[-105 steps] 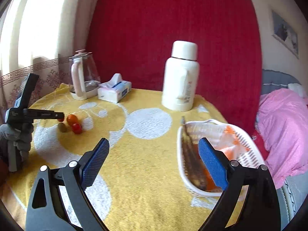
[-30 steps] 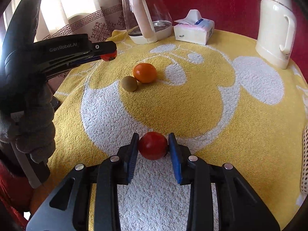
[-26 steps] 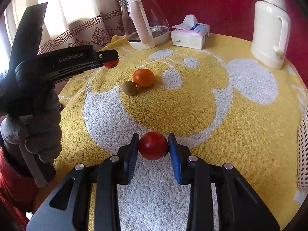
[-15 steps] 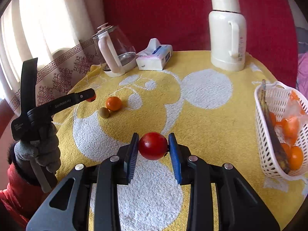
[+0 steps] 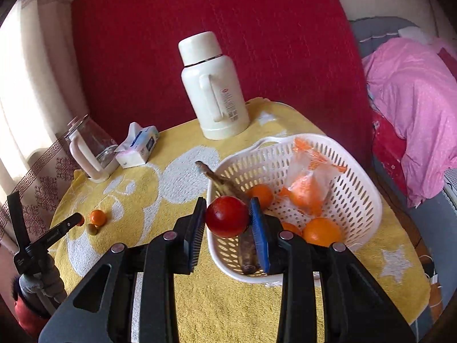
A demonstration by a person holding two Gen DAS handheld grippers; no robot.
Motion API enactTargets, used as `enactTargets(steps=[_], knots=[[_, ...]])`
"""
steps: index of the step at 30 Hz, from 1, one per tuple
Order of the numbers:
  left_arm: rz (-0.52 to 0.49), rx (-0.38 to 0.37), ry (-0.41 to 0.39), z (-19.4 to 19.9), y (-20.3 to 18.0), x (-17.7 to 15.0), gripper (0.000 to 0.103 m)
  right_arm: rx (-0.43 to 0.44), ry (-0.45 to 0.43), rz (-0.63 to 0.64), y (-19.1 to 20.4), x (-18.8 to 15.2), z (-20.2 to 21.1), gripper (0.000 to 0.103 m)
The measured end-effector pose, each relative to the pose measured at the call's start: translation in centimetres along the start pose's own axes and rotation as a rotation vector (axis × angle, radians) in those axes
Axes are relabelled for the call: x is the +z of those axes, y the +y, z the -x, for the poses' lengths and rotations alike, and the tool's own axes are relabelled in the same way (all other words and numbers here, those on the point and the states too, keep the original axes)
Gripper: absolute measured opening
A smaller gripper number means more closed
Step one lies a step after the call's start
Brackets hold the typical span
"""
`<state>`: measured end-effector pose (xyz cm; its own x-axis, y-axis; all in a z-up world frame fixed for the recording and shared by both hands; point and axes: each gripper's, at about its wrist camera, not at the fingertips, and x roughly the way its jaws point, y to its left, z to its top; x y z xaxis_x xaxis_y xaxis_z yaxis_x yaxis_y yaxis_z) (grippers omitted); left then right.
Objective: Organize fruits
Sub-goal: 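Carry both cherry tomatoes over the white basket with both grippers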
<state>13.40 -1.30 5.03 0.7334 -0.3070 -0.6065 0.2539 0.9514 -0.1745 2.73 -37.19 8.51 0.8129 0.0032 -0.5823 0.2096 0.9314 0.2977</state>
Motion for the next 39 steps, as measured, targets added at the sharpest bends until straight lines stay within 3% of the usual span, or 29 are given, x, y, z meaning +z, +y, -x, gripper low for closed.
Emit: enactTargets(steps=[7, 9, 10, 17, 26, 34, 39], knots=[[-0.020, -0.001, 0.012, -0.4, -0.4, -0.3, 0.029, -0.032, 0.019, -0.135, -4.4, -0.7, 0.2, 0.035], [-0.025, 0.000, 0.011, -0.4, -0.5, -0.4, 0.029, -0.036, 0.008, -0.163, -5.2, -1.0, 0.4, 0.051], [-0.027, 0.001, 0.010, -0.5, -0.6, -0.4, 0.029, -0.037, 0.001, -0.173, -5.5, -1.1, 0.5, 0.053], [-0.058, -0.011, 0.022, -0.1, -2.2, -0.6, 0.029, -0.064, -0.048, -0.174, -6.2, -1.4, 1.4, 0.056], [-0.154, -0.142, 0.012, 1.8, -9.4, -0.7, 0.029, -0.260, -0.192, -0.028, -5.3, -1.8, 2.4, 0.067], [-0.235, -0.239, 0.047, 0.9, -16.4, -1.0, 0.029, -0.311, -0.279, 0.007, -4.6, -2.9, 3.0, 0.074], [-0.274, -0.291, 0.059, 0.1, -20.3, -1.3, 0.029, -0.319, -0.294, -0.039, -5.2, -3.2, 3.1, 0.075]])
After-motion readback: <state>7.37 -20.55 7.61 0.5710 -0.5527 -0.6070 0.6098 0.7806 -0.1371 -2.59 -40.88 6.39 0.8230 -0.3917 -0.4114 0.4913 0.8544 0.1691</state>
